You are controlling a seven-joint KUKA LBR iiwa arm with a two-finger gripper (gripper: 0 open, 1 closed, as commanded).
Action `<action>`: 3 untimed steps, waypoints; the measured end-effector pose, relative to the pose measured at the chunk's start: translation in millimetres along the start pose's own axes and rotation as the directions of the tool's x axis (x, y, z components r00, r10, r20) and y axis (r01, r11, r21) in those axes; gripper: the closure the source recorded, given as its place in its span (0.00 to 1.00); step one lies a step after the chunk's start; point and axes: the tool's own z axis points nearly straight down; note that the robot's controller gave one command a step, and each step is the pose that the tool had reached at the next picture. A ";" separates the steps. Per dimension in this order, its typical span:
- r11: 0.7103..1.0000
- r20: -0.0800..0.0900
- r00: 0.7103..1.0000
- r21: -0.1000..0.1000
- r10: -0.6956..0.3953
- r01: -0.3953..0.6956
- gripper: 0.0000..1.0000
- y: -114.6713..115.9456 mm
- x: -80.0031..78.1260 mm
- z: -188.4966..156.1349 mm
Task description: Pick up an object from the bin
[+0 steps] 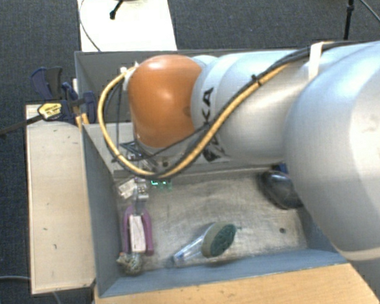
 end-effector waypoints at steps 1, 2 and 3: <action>0.989 0.018 0.989 -0.010 0.150 -0.150 0.00 2.5 -17.4 75.2; 0.985 0.011 0.985 -0.006 0.172 -0.172 0.00 4.5 -16.8 62.7; 0.987 0.013 0.987 -0.006 0.160 -0.160 0.00 -2.5 -16.2 37.4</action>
Offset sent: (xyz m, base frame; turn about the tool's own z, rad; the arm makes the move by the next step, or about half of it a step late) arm 0.0133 0.0007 -0.0953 0.1519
